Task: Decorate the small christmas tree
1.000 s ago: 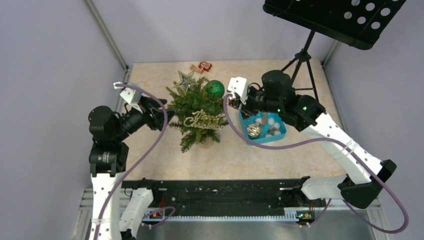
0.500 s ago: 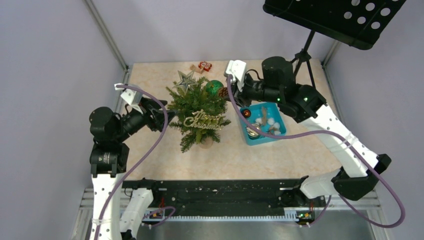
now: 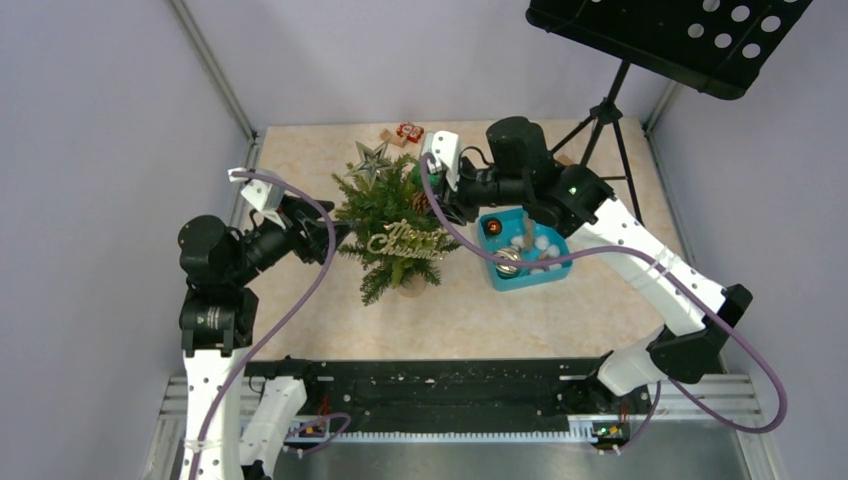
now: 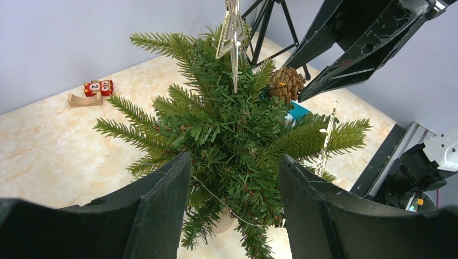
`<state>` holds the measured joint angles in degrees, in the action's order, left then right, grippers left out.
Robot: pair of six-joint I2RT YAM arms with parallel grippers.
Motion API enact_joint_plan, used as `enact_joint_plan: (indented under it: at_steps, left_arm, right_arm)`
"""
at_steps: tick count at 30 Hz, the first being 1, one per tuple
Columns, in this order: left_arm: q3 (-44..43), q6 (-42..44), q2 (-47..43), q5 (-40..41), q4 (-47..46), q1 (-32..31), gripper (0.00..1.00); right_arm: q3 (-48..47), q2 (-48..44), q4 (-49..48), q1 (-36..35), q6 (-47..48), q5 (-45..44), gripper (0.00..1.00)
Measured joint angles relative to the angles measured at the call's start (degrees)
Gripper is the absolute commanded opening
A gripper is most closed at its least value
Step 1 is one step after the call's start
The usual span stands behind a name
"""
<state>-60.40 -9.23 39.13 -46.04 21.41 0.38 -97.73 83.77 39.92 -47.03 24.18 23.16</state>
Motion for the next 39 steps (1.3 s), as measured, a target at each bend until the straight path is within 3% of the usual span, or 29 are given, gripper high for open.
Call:
enact_joint_plan:
  at_steps: [2, 7, 18, 39]
  left_arm:
    - [0.07, 0.0, 0.0, 0.0, -0.02, 0.0, 0.65]
    - [0.11, 0.26, 0.0, 0.0, 0.02, 0.0, 0.65]
    - [0.7, 0.39, -0.02, 0.0, -0.44, 0.0, 0.65]
    - [0.85, 0.46, -0.02, 0.0, -0.44, 0.0, 0.65]
  right_arm:
    - [-0.24, 0.0, -0.13, -0.07, -0.02, 0.09, 0.34]
    - [-0.31, 0.0, -0.15, -0.09, -0.44, -0.66, 0.38]
    - [-0.33, 0.5, -0.96, -0.09, -1.86, -1.55, 0.36]
    - [-0.33, 1.38, -0.94, -0.09, -1.97, -1.05, 0.52]
